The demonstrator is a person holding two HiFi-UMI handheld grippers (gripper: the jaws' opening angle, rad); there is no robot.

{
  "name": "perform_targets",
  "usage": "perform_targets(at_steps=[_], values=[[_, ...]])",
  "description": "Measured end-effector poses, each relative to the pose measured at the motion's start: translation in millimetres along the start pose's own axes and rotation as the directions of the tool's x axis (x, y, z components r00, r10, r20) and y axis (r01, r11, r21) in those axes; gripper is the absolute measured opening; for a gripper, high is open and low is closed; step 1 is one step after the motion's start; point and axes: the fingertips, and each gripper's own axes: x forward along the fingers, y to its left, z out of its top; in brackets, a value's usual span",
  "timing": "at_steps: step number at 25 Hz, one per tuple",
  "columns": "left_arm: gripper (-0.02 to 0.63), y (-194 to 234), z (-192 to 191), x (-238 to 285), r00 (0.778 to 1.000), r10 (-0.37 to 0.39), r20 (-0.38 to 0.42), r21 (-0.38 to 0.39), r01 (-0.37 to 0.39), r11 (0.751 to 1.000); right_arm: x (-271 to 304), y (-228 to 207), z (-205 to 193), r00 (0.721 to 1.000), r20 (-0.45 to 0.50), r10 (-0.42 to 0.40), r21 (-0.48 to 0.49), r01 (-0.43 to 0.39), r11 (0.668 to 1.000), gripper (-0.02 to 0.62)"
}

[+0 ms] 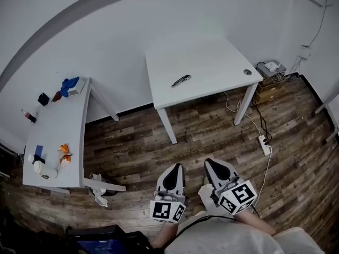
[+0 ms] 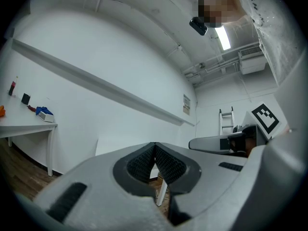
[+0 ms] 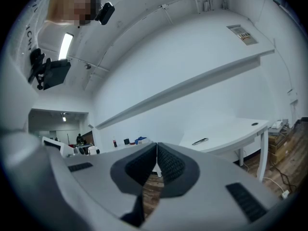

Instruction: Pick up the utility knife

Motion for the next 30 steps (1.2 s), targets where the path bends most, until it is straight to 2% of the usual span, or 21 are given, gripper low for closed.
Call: perform_targets(at_steps=[6, 20, 30], values=[[0.003, 23.7, 3.9, 28.4, 0.999, 0.035, 0.003, 0.035, -0.035, 0.999, 37.7, -21.2, 6.9, 1.000, 0.010, 0.029, -0.002, -0.029, 1.000, 0.008], [0.003, 45.9, 9.7, 164.6, 0.998, 0.023, 0.057, 0.119, -0.030, 0.992, 132.9, -111.2, 46.0, 0.997, 0.039, 0.059, -0.079, -0.056, 0.995, 0.008], [0.003, 55.7, 5.4, 220.5, 0.996, 0.067, 0.054, 0.114, -0.073, 0.991, 171.3, -149.3, 52.3, 0.994, 0.020, 0.110, -0.070, -0.108, 0.992, 0.008]])
